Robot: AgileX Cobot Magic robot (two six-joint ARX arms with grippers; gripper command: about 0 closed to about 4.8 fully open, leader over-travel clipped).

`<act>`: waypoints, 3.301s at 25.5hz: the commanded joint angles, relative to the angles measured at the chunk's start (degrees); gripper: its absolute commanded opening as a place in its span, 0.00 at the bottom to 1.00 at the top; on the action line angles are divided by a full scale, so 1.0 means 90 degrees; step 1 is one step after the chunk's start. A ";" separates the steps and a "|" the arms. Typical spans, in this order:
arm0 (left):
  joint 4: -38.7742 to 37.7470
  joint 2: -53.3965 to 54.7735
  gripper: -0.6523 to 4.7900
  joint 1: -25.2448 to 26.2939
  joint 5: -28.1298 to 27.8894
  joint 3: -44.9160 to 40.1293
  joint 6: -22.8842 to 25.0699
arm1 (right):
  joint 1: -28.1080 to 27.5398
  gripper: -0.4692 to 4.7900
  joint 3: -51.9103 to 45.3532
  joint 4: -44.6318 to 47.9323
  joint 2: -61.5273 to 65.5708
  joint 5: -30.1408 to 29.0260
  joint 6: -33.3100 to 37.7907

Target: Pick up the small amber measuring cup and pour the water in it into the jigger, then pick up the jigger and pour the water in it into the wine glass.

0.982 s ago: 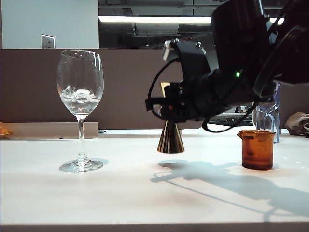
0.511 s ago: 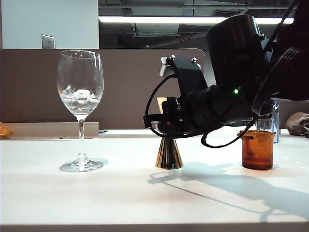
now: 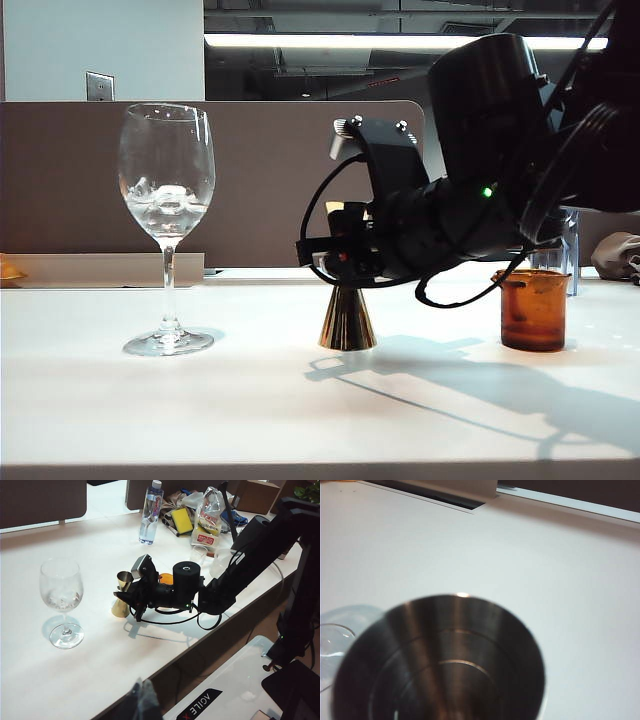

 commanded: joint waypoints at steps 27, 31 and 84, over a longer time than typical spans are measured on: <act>-0.0022 0.0007 0.12 0.0010 0.0027 0.0019 0.0007 | 0.1222 0.18 -0.2426 -0.1644 -0.4371 0.2693 0.0024; -0.0022 0.0005 0.12 0.0007 0.0022 0.0019 0.0007 | 0.1154 0.08 -0.2603 -0.2905 -0.5644 0.2662 0.0027; -0.0022 0.0010 0.12 0.0007 0.0022 0.0019 0.0007 | -0.3667 0.08 -0.4012 -0.6278 -1.0404 -0.0486 0.0335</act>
